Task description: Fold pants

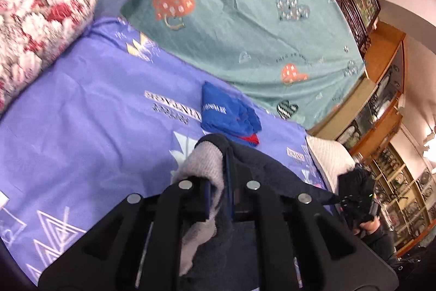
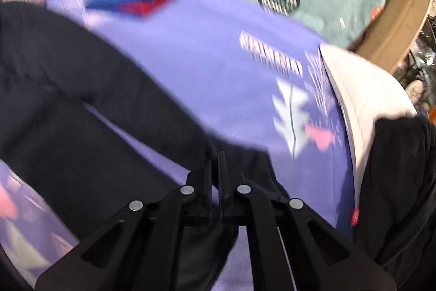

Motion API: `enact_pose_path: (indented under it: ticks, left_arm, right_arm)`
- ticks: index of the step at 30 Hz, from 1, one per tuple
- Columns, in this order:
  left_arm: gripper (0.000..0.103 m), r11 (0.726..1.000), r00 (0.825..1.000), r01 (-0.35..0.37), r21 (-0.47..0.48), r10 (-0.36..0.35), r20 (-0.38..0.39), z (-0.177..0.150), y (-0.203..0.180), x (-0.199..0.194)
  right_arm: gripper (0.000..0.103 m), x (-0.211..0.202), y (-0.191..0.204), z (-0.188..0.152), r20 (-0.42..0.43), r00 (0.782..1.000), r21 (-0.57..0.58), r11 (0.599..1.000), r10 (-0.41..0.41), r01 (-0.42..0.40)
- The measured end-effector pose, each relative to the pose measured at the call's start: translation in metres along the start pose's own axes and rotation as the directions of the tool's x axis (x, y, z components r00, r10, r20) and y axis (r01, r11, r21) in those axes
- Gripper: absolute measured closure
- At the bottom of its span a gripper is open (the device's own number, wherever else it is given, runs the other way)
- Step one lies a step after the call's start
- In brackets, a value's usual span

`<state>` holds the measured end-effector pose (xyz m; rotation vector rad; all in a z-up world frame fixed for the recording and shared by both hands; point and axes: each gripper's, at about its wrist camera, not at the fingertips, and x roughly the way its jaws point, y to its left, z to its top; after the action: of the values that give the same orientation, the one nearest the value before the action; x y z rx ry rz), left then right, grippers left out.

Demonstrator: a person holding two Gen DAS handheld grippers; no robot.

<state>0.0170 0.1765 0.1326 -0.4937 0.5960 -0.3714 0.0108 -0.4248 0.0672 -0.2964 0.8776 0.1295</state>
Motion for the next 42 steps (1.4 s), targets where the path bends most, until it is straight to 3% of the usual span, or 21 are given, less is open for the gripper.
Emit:
enact_pose_path:
  ticks: [3, 5, 7, 8, 9, 10, 11, 12, 13, 14, 15, 17, 18, 19, 22, 24, 26, 28, 32, 38, 42]
  left_arm:
    - [0.095, 0.999, 0.999, -0.052, -0.014, 0.052, 0.009, 0.016, 0.013, 0.001]
    - [0.095, 0.995, 0.995, -0.098, -0.025, 0.098, -0.009, 0.03, 0.025, 0.017]
    - [0.095, 0.988, 0.988, -0.151, -0.033, 0.15, -0.041, 0.042, 0.04, 0.045]
    - [0.095, 0.98, 0.979, -0.195, -0.025, 0.193, -0.073, 0.048, 0.052, 0.068]
    - [0.095, 0.969, 0.965, -0.243, -0.041, 0.238, -0.111, 0.053, 0.071, 0.095]
    - [0.095, 0.964, 0.959, -0.26, -0.061, 0.25, -0.136, 0.053, 0.081, 0.109]
    - [0.095, 0.954, 0.943, -0.289, -0.083, 0.269, -0.195, 0.052, 0.101, 0.135]
    - [0.094, 0.946, 0.93, -0.311, -0.09, 0.283, -0.235, 0.049, 0.112, 0.153]
    - [0.094, 0.938, 0.908, -0.338, -0.078, 0.303, -0.29, 0.043, 0.122, 0.172]
    - [0.094, 0.935, 0.898, -0.35, -0.061, 0.316, -0.305, 0.039, 0.123, 0.178]
    - [0.091, 0.937, 0.895, -0.347, -0.035, 0.32, -0.311, 0.034, 0.122, 0.183]
    - [0.068, 0.946, 0.896, -0.325, -0.015, 0.303, -0.325, 0.032, 0.121, 0.185]
    - [0.041, 0.95, 0.899, -0.311, -0.028, 0.285, -0.334, 0.031, 0.121, 0.184]
    - [0.031, 0.954, 0.902, -0.294, -0.059, 0.257, -0.347, 0.031, 0.123, 0.182]
    - [0.025, 0.951, 0.912, -0.276, -0.14, 0.213, -0.351, 0.038, 0.127, 0.165]
    - [0.022, 0.954, 0.927, -0.25, -0.165, 0.187, -0.326, 0.041, 0.123, 0.136]
    - [0.017, 0.948, 0.929, -0.265, -0.174, 0.203, -0.31, 0.038, 0.116, 0.1]
    - [0.017, 0.941, 0.921, -0.287, -0.181, 0.219, -0.321, 0.028, 0.111, 0.072]
    - [0.017, 0.935, 0.895, -0.313, -0.165, 0.231, -0.382, -0.031, 0.094, 0.031]
    - [0.02, 0.937, 0.864, -0.294, -0.191, 0.175, -0.471, -0.106, 0.085, 0.048]
    - [0.021, 0.921, 0.87, -0.315, -0.23, 0.183, -0.458, -0.119, 0.091, 0.076]
  right_arm:
    - [0.1, 0.002, -0.011, 0.054, -0.016, 0.999, -0.011, 0.999, 0.047, -0.047]
    - [0.1, 0.027, -0.018, 0.099, -0.076, 0.996, 0.005, 0.998, 0.055, -0.055]
    - [0.098, 0.064, -0.026, 0.138, -0.157, 0.987, 0.023, 0.999, 0.036, -0.033]
    - [0.095, 0.091, -0.029, 0.161, -0.2, 0.98, 0.021, 0.999, -0.021, 0.026]
    - [0.075, 0.121, -0.033, 0.179, -0.22, 0.965, 0.008, 0.989, -0.145, 0.15]
    - [0.042, 0.141, -0.036, 0.185, -0.228, 0.947, -0.001, 0.973, -0.227, 0.233]
    - [0.031, 0.168, -0.042, 0.192, -0.247, 0.91, -0.008, 0.94, -0.333, 0.342]
    - [0.028, 0.185, -0.047, 0.192, -0.266, 0.882, -0.004, 0.915, -0.39, 0.403]
    - [0.028, 0.196, -0.051, 0.192, -0.284, 0.866, 0.012, 0.902, -0.412, 0.433]
    - [0.028, 0.2, -0.054, 0.189, -0.286, 0.879, 0.059, 0.909, -0.381, 0.413]
    - [0.028, 0.199, -0.054, 0.183, -0.276, 0.908, 0.105, 0.929, -0.316, 0.355]
    - [0.027, 0.196, -0.051, 0.164, -0.286, 0.922, 0.115, 0.945, -0.262, 0.305]
    - [0.027, 0.192, -0.051, 0.15, -0.293, 0.92, 0.11, 0.947, -0.259, 0.302]
    - [0.027, 0.189, -0.05, 0.138, -0.29, 0.924, 0.118, 0.949, -0.249, 0.293]
    - [0.027, 0.154, -0.058, 0.098, -0.25, 0.959, 0.228, 0.954, -0.136, 0.195]
    - [0.021, 0.134, -0.059, 0.077, -0.23, 0.969, 0.278, 0.947, -0.093, 0.157]
    - [0.018, 0.11, -0.058, 0.048, -0.215, 0.973, 0.312, 0.939, -0.078, 0.144]
    - [0.017, 0.088, -0.055, 0.019, -0.221, 0.973, 0.335, 0.931, -0.072, 0.146]
    - [0.016, 0.058, -0.052, -0.047, -0.244, 0.97, 0.41, 0.904, -0.019, 0.121]
    - [0.016, 0.036, -0.03, -0.109, -0.198, 0.977, 0.477, 0.879, 0.084, 0.021]
    - [0.016, 0.036, -0.019, -0.123, -0.176, 0.976, 0.5, 0.866, 0.127, -0.023]
